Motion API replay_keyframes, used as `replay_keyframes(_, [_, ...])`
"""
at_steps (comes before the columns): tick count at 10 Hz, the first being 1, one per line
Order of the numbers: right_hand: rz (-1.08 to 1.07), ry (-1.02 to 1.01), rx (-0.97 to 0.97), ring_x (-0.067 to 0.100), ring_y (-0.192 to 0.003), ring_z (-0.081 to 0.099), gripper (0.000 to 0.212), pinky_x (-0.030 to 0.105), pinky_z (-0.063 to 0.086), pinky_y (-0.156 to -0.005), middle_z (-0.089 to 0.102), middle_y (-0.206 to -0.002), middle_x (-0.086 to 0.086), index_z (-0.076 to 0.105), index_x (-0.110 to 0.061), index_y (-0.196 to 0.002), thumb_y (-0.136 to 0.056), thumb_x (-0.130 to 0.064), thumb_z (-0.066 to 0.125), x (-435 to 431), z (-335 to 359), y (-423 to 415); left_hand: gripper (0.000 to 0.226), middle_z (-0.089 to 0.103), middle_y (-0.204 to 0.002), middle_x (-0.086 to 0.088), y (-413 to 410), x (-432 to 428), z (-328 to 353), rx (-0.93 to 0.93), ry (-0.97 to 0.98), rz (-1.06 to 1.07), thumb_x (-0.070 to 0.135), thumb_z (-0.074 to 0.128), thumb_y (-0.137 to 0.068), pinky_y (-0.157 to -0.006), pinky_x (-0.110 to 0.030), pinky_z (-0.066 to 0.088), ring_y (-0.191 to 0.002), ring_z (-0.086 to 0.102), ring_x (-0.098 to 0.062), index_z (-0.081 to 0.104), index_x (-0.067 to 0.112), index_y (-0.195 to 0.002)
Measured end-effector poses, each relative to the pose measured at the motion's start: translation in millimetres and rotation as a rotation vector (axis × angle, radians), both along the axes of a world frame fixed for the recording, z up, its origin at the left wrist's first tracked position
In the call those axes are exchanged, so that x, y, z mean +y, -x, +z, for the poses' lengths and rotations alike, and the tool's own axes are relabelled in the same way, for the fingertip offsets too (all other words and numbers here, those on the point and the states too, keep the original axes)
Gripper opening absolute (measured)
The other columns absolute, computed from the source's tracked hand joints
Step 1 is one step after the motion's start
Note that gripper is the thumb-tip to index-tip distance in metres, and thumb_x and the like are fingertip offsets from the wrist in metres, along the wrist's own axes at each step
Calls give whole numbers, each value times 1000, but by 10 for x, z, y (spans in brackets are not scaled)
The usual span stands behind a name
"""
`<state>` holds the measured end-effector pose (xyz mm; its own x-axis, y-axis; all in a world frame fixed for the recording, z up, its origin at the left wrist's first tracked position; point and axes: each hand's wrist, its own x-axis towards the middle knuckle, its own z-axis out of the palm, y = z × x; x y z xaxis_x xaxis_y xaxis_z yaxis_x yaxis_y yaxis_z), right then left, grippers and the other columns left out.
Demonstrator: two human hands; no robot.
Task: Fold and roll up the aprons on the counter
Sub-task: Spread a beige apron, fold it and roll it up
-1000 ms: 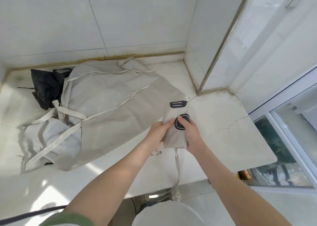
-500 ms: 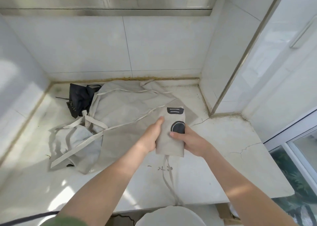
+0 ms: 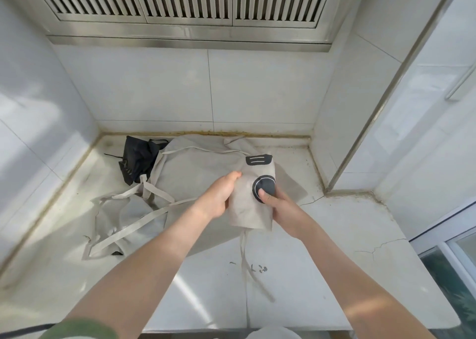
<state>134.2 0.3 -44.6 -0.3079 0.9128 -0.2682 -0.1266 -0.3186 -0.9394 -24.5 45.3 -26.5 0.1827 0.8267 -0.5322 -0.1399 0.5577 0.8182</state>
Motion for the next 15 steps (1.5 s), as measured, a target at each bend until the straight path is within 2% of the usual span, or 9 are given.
replay_keyframes(2, [-129, 207, 392, 30, -110, 63, 44, 43, 52, -90, 65, -122, 14, 62, -8, -122, -87, -35, 55, 4, 278, 48, 32, 74, -81, 6, 15, -13, 219, 44, -1, -252, 38, 42, -101, -78, -26, 51, -79, 67, -9, 66, 19, -94])
replay_keyframes(4, [-315, 133, 191, 24, -84, 69, 13, 35, 57, -73, 73, -90, 9, 66, -9, -97, -92, -17, 58, 20, 372, 64, 77, 66, -91, -9, 28, 47, 240, 234, 72, -278, 66, 10, -95, -82, -32, 47, -82, 61, -22, 63, 11, -91])
replay_keyframes(6, [-309, -233, -113, 18, -83, 62, 20, 38, 48, -81, 68, -87, 5, 66, -4, -94, -79, -15, 70, 16, 392, 48, 102, 71, -79, -21, 125, -27, 183, -52, 288, -441, 72, 8, -90, -48, -26, 56, -66, 70, -28, 71, -8, -82])
replay_keyframes(8, [153, -958, -758, -11, -127, 28, 56, 24, 11, -108, 44, -124, -38, 54, -41, -124, -70, -41, 65, 37, 381, -6, 33, 67, -86, -13, 111, -85, 262, -590, 214, -211, 27, 45, -91, -69, -31, 57, -76, 69, -24, 63, 0, -92])
replay_keyframes(10, [206, -1283, -887, 15, -129, 41, 73, 37, 28, -109, 57, -132, -4, 56, -14, -131, -75, -60, 66, 14, 258, -1, 34, 62, -60, -6, 106, -183, 170, -359, 113, -165, 27, 34, -101, -48, -19, 49, -51, 63, -18, 58, 6, -86])
replay_keyframes(12, [329, -1047, -731, 6, -119, 47, 70, 19, 35, -103, 56, -123, -11, 56, -15, -132, -75, -54, 66, -71, 300, 49, 52, 68, -77, -15, 97, -170, -12, -383, 36, -585, 33, 38, -98, -64, -27, 51, -68, 66, -23, 72, -5, -87])
replay_keyframes(13, [268, -631, -599, 4, -112, 52, 63, 12, 35, -96, 58, -119, -9, 63, -11, -120, -77, -57, 56, -88, 313, 40, 53, 66, -75, -11, 244, -185, 173, 311, -150, 671, 6, 33, -102, -73, -31, 49, -70, 62, -18, 73, 0, -67])
replay_keyframes(14, [99, -365, -275, 3, -109, 60, 27, 13, 43, -90, 66, -116, -2, 65, -17, -111, -95, -33, 53, -131, 303, 74, 36, 72, -79, -7, 87, -92, -96, -182, -57, -75, 8, 39, -97, -60, -27, 55, -67, 69, -17, 73, 9, -83])
replay_keyframes(15, [-120, -266, -105, 7, -95, 67, 23, 17, 50, -79, 71, -102, -1, 68, -14, -104, -99, -20, 46, -130, 339, 164, 32, 69, -112, -10, 94, -142, 57, -132, -147, -126, 23, 46, -92, -71, -38, 47, -93, 65, -25, 72, 16, -109])
